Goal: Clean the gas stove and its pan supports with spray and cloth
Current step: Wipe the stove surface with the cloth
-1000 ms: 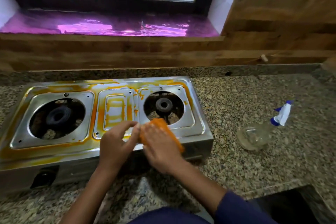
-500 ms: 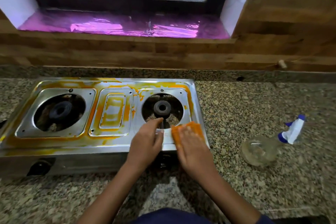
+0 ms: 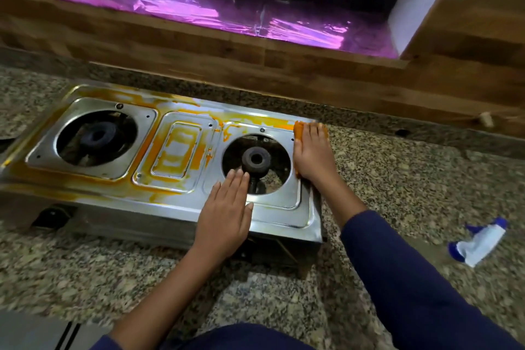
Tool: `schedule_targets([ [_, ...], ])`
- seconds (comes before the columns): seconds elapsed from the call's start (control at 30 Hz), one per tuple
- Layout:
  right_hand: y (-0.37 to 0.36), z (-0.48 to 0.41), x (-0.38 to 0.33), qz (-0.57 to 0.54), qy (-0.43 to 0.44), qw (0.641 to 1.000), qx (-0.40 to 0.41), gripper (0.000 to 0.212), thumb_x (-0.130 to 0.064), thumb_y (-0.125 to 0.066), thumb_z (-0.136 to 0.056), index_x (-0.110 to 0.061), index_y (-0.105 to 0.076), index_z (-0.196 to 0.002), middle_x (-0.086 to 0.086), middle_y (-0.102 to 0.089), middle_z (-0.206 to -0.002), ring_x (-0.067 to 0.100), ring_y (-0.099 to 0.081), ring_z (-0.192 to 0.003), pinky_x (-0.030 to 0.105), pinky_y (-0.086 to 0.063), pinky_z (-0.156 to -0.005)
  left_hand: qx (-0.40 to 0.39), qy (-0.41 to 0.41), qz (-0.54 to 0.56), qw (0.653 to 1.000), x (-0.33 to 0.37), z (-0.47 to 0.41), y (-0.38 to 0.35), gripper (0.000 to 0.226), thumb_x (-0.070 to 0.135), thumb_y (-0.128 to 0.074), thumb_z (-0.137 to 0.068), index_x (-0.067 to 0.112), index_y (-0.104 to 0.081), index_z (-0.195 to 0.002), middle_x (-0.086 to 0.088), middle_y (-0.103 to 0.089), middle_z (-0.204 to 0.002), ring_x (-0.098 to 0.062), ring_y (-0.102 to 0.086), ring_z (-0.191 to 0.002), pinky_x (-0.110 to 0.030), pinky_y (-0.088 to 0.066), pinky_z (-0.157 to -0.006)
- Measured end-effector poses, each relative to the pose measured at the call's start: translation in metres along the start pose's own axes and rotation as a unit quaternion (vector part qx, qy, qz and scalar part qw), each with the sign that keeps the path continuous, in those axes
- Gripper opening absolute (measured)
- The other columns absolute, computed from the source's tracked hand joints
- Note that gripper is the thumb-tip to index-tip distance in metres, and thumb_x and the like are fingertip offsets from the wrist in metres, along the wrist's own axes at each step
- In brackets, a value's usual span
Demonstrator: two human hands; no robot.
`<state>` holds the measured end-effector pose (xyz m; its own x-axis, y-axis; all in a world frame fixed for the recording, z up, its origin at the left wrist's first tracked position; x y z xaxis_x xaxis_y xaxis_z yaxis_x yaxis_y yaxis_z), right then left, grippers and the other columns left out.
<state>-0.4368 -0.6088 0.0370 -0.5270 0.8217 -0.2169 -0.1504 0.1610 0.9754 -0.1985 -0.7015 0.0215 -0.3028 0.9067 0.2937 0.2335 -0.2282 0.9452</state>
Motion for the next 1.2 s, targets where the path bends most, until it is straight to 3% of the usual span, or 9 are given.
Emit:
schedule_targets([
  [0.13,-0.001,0.004,0.003,-0.018,0.016,1.0,-0.006,0.062,-0.038,-0.021,-0.103,-0.006,-0.013,-0.155,0.013,-0.007,-0.164,0.027,-0.003,-0.151,0.041,-0.005,-0.123,-0.011,0.001,-0.005,1.0,0.0,-0.001,0.0,0.06,0.038,-0.025,-0.099,0.01,-0.03,-0.152,-0.006,-0.029,-0.158,-0.02,-0.023,-0.148,-0.044,-0.03,-0.116],
  [0.4,-0.004,0.136,-0.007,-0.025,0.061,0.998,-0.023,0.064,-0.043,-0.016,-0.1,-0.017,0.0,-0.156,-0.003,0.009,-0.162,0.01,0.014,-0.147,0.034,0.007,-0.119,-0.006,0.002,-0.022,1.0,0.002,-0.001,0.001,0.057,0.037,-0.03,-0.1,0.011,-0.033,-0.151,-0.005,-0.032,-0.157,-0.017,-0.023,-0.147,-0.04,-0.025,-0.117],
  [0.7,0.002,-0.005,-0.001,-0.011,0.028,1.0,-0.003,0.06,-0.037,-0.023,-0.104,-0.008,-0.011,-0.155,0.011,-0.006,-0.164,0.026,-0.002,-0.151,0.041,-0.005,-0.123,0.0,-0.007,-0.02,1.0,0.002,0.0,0.004,0.056,0.036,-0.03,-0.1,0.009,-0.037,-0.149,-0.007,-0.038,-0.154,-0.019,-0.029,-0.145,-0.038,-0.021,-0.117],
  [0.9,0.005,-0.06,-0.012,0.035,0.007,0.999,-0.016,0.062,-0.044,-0.016,-0.103,-0.011,-0.012,-0.156,0.008,-0.006,-0.164,0.022,-0.002,-0.152,0.042,0.0,-0.122,0.005,-0.001,0.005,1.0,0.003,-0.001,0.004,0.055,0.036,-0.033,-0.1,0.011,-0.036,-0.149,-0.004,-0.038,-0.154,-0.017,-0.027,-0.146,-0.039,-0.024,-0.117],
  [1.2,-0.02,-0.085,-0.149,0.024,0.152,0.986,-0.066,0.063,-0.046,-0.019,-0.104,-0.013,-0.01,-0.156,0.004,-0.006,-0.165,0.019,0.002,-0.152,0.041,0.004,-0.121,0.019,-0.022,0.018,0.999,0.002,0.0,0.003,0.056,0.033,-0.043,-0.096,0.01,-0.04,-0.147,-0.005,-0.043,-0.151,-0.02,-0.033,-0.143,-0.039,-0.024,-0.116],
])
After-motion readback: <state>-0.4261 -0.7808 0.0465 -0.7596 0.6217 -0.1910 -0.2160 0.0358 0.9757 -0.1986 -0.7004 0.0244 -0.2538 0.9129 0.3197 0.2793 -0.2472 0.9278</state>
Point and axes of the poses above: each hand's wrist, its own z-axis away from the middle knuckle, its own y-axis out of the back of the hand, x = y × z, the point moved 3 cm from there along -z, towards the middle knuckle
